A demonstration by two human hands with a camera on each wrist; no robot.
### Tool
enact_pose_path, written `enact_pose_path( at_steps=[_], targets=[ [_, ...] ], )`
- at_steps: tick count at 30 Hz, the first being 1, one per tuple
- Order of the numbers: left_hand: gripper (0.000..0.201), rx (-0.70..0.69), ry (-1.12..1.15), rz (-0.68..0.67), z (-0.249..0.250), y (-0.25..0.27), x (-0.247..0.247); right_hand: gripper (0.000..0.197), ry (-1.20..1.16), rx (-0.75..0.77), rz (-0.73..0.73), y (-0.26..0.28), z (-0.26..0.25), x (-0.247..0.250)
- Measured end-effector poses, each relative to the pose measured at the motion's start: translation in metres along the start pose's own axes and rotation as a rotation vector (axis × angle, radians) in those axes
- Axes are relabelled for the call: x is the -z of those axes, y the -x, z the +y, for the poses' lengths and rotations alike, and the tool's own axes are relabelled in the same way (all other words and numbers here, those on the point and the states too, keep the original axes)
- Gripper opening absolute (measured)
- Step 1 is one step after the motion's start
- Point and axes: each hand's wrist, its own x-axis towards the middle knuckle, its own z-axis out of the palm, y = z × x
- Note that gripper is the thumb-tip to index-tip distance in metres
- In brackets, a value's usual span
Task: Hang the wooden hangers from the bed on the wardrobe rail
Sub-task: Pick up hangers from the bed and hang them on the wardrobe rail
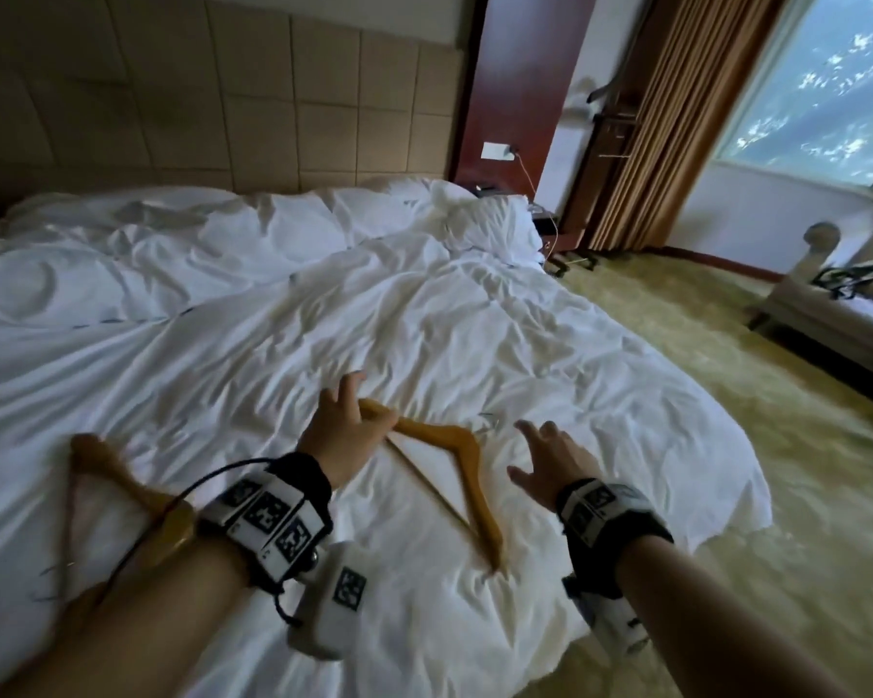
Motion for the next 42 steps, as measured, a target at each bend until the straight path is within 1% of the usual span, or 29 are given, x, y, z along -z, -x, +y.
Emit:
enact_pose_path(
  at_steps=[2,4,6,8,11,15,17,20,23,26,29,30,31,33,35,37,38,39,40,42],
  targets=[
    [0.079,0.049,0.044,-0.017,-0.004,-0.050,-0.040,0.065,-0.016,-0.016,-0.074,-0.054,0.025,-0.027],
    [0.071,0.082,0.072,-0.028,-0.015,-0.091,-0.073,0.067,-0.031,-0.031,-0.150,-0.099,0.040,-0.054],
    [0.067,0.140,0.094,-0.022,-0.032,-0.121,-0.096,0.069,-0.073,-0.047,-0.222,-0.137,0.048,-0.082],
    [0.066,0.212,0.095,0.006,-0.055,-0.148,-0.110,0.070,-0.118,-0.046,-0.286,-0.169,0.046,-0.112],
    [0.055,0.302,0.070,0.038,-0.097,-0.174,-0.130,0.074,-0.218,-0.065,-0.372,-0.206,0.032,-0.158],
    [0.054,0.367,0.056,0.060,-0.143,-0.184,-0.145,0.086,-0.346,-0.158,-0.419,-0.244,0.014,-0.208],
    [0.056,0.378,0.050,0.095,-0.164,-0.186,-0.143,0.089,-0.398,-0.198,-0.402,-0.259,0.008,-0.224],
    [0.054,0.434,-0.001,0.133,-0.193,-0.188,-0.136,0.093,-0.444,-0.226,-0.315,-0.280,0.006,-0.240],
    [0.061,0.479,0.000,0.164,-0.219,-0.186,-0.129,0.100,-0.466,-0.278,-0.268,-0.298,0.002,-0.250],
    [0.056,0.509,-0.017,0.180,-0.238,-0.179,-0.122,0.094,-0.456,-0.299,-0.211,-0.299,-0.006,-0.255],
    [0.058,0.548,-0.056,0.223,-0.249,-0.172,-0.109,0.106,-0.498,-0.307,-0.147,-0.295,-0.018,-0.251],
    [0.061,0.553,-0.044,0.239,-0.251,-0.171,-0.102,0.106,-0.523,-0.297,-0.116,-0.295,-0.024,-0.246],
    [0.063,0.564,-0.012,0.249,-0.254,-0.170,-0.094,0.103,-0.542,-0.279,-0.080,-0.296,-0.032,-0.239],
    [0.061,0.563,0.011,0.262,-0.257,-0.167,-0.077,0.096,-0.550,-0.199,0.016,-0.302,-0.052,-0.224],
    [0.058,0.553,-0.105,0.292,-0.262,-0.158,-0.058,0.095,-0.559,-0.076,0.066,-0.307,-0.078,-0.203],
    [0.055,0.525,-0.304,0.402,-0.274,-0.144,-0.038,0.093,-0.590,0.060,0.101,-0.310,-0.106,-0.182],
    [0.058,0.535,-0.406,0.434,-0.281,-0.134,-0.029,0.091,-0.612,0.133,0.120,-0.309,-0.122,-0.171],
    [0.064,0.579,-0.474,0.449,-0.291,-0.122,-0.021,0.090,-0.634,0.190,0.129,-0.308,-0.136,-0.162],
    [0.073,0.655,-0.509,0.459,-0.302,-0.109,-0.013,0.088,-0.660,0.243,0.148,-0.306,-0.150,-0.155],
    [0.087,0.832,-0.453,0.499,-0.322,-0.081,0.001,0.082,-0.705,0.312,0.176,-0.302,-0.173,-0.147]
  ],
)
